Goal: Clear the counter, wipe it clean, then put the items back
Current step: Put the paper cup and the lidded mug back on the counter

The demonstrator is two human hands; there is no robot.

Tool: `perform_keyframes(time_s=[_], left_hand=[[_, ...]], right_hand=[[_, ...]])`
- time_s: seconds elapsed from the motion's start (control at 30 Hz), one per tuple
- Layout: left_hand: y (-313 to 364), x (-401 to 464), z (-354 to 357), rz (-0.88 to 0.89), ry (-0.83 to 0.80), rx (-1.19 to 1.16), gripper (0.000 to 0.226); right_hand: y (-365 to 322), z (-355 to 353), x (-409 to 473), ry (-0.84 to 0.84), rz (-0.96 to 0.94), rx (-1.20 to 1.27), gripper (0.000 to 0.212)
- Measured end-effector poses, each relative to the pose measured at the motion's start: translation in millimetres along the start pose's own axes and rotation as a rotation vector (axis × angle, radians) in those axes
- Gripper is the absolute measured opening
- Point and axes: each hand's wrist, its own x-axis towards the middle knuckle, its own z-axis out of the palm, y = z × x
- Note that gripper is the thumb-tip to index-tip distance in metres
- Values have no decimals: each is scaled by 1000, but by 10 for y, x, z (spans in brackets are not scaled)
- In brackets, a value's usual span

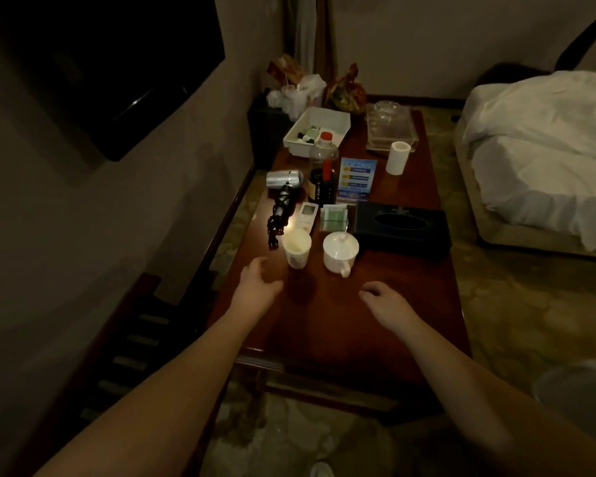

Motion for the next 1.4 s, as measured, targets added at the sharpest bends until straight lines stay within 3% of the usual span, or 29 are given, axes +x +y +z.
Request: perform_keyframes(time_s=[0.3,0.57,0.7,0.93,1.07,1.27,1.4], left_hand=[[70,966,507,15,-1,191,63],[-26,1218,687,69,26,330,23],[-65,1164,666,91,18,346,19],[-220,596,384,66,50,214,16],[-438,118,98,10,125,65,9],[-826,-733,-422,-73,254,-14,12],[-1004,-1332,-860,-100,368,-14,10]], right_hand=[[-66,185,945,-105,152,294,53],[-40,250,1236,-222,200,368,51],[-55,299,1228,-262,225,429,46],[96,374,921,-169,117,431,29],[175,450,657,-146,66,365,33],[-89,711,145,-206,-44,243,29],[-404,975,-278,-355,-112,153,27]])
